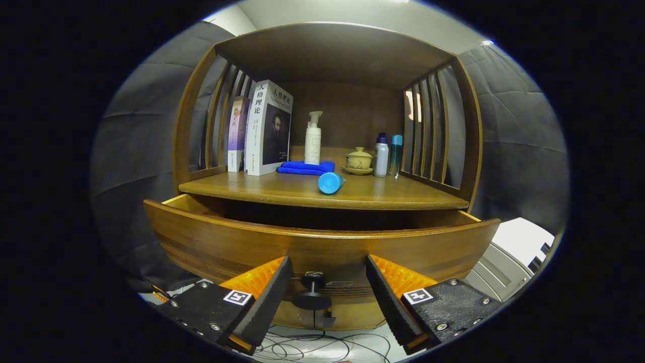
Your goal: Pull open the drawer, take out the items inside it, and place them on the countertop above the cabinet.
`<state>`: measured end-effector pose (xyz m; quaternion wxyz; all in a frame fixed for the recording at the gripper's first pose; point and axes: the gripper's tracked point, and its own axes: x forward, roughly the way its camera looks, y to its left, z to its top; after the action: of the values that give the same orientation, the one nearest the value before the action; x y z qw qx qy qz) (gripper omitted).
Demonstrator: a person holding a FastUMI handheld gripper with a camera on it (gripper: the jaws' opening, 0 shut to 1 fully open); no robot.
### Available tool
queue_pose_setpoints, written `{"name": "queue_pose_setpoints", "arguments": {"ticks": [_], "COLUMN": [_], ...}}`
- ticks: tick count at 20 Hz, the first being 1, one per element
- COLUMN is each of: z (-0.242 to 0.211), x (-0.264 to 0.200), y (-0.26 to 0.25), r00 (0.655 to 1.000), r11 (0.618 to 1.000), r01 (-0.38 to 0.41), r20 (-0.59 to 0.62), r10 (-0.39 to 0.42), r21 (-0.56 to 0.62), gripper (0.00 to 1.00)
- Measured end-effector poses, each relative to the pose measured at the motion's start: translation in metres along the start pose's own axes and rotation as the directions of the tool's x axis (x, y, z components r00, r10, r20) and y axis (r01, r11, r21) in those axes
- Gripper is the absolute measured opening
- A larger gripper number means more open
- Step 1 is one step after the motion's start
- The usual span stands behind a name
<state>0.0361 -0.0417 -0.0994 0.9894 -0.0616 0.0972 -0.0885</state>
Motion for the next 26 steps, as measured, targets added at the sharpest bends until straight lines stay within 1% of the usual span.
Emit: {"name": "queue_pose_setpoints", "arguments": {"ticks": [14,24,26], "z": [0.006,0.01,0.012], "x": [0.04,0.064,0.07], "y": [0.006,0.008,0.009], "r00": [1.0,1.0,0.999], "r11": [1.0,0.999,1.0], "r01": [0.028,0.02,0.015], "r20": [0.014,0.019,0.038], "r10": [-0.028,-0.021,-0.016], "r21": [0.013,0.03,0.027], "gripper": [0.93,0.93,0.93]}}
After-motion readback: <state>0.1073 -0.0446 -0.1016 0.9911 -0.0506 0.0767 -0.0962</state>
